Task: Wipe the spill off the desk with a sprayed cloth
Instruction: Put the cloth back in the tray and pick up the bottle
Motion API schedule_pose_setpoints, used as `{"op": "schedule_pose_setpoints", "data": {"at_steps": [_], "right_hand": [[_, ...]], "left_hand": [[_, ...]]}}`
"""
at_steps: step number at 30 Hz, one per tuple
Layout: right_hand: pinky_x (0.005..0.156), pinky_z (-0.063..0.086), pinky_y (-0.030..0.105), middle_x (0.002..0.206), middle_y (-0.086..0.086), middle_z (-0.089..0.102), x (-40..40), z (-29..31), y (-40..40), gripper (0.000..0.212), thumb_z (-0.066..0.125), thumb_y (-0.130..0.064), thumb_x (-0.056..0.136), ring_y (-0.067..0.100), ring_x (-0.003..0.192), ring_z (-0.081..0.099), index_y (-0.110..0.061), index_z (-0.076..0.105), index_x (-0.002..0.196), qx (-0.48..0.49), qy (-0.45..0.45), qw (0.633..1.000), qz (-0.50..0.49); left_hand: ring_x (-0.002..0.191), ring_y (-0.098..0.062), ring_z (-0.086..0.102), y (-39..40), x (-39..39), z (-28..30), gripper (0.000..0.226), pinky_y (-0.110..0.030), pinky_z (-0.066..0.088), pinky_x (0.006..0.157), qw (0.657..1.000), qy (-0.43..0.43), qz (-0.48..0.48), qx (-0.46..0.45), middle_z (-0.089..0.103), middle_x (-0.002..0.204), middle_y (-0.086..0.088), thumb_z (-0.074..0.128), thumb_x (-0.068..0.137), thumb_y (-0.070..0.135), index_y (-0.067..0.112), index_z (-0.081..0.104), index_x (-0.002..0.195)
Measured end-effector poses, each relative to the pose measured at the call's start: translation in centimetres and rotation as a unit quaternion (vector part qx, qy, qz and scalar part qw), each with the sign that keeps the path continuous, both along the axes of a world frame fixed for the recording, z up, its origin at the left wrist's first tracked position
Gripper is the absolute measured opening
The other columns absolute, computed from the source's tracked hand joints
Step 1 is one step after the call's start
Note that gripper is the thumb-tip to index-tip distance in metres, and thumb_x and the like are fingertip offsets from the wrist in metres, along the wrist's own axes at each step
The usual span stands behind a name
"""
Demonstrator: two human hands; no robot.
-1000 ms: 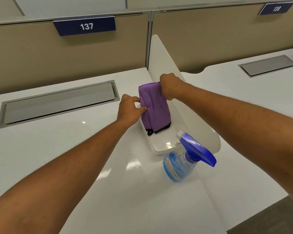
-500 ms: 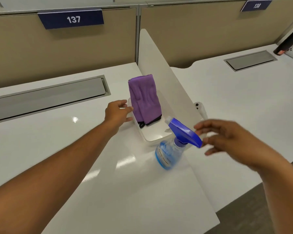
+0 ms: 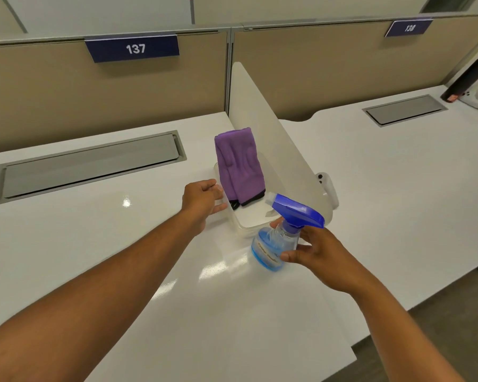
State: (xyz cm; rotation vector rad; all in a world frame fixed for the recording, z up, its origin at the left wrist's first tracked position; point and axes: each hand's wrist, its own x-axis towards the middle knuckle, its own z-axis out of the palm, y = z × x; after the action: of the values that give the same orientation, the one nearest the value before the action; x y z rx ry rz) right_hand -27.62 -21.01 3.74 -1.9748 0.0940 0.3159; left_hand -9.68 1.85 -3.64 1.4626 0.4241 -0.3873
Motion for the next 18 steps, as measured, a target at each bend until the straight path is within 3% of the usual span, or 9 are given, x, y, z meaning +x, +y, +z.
{"op": "schedule_pose_setpoints", "data": {"at_steps": [3,5,8,13,18], "right_hand": [[0.082,0.057,0.015,0.116,-0.036,0.071,-0.4,1.4,0.4,0.061,0.09,-0.022,0.079,-0.003,0.107,0.073,-0.067,0.063,0.109,-0.02,-0.007,1.0,-0.022],[0.082,0.061,0.02,0.114,-0.031,0.074,-0.8,2.6,0.6,0.057,0.096,-0.044,0.064,0.001,0.101,0.076,-0.061,0.066,0.109,-0.026,-0.026,0.998,-0.055],[0.076,0.06,0.014,0.109,-0.027,0.076,-0.7,5.4,1.2,0.068,0.091,-0.074,0.042,-0.002,0.103,0.074,-0.062,0.066,0.104,-0.025,-0.098,0.989,-0.109],[0.072,0.058,0.01,0.098,-0.023,0.076,1.7,9.3,2.7,0.065,0.091,-0.065,0.046,-0.002,0.098,0.074,-0.047,0.063,0.102,0.014,-0.203,0.961,-0.187],[0.082,0.063,0.027,0.102,-0.009,0.071,5.8,8.0,4.5,0.071,0.097,-0.052,0.059,0.014,0.097,0.073,-0.028,0.058,0.114,-0.045,-0.256,0.928,-0.266]], "left_hand": [[0.1,-0.022,0.073,0.3,-0.2,0.1,0.056,-0.041,0.069,0.08,1.0,0.005,-0.026,0.002,0.068,0.125,-0.009,0.071,0.099,-0.006,0.0,0.055,0.152],[0.101,-0.023,0.071,0.4,-0.2,0.2,0.059,-0.046,0.067,0.087,0.999,0.008,-0.044,-0.004,0.066,0.121,-0.009,0.069,0.098,-0.009,-0.001,0.052,0.154],[0.096,-0.022,0.07,0.5,-0.2,0.3,0.061,-0.052,0.065,0.096,0.998,0.007,-0.063,-0.001,0.066,0.106,-0.008,0.066,0.099,-0.012,-0.001,0.049,0.156],[0.106,-0.023,0.072,0.0,-0.7,0.6,0.069,-0.055,0.064,0.098,0.996,-0.012,-0.085,0.033,0.069,0.096,-0.006,0.066,0.098,-0.014,0.004,0.042,0.161],[0.113,-0.026,0.073,-0.1,-1.1,0.7,0.079,-0.054,0.064,0.098,0.995,-0.013,-0.094,0.042,0.068,0.097,-0.009,0.067,0.097,-0.016,0.01,0.037,0.165]]}}
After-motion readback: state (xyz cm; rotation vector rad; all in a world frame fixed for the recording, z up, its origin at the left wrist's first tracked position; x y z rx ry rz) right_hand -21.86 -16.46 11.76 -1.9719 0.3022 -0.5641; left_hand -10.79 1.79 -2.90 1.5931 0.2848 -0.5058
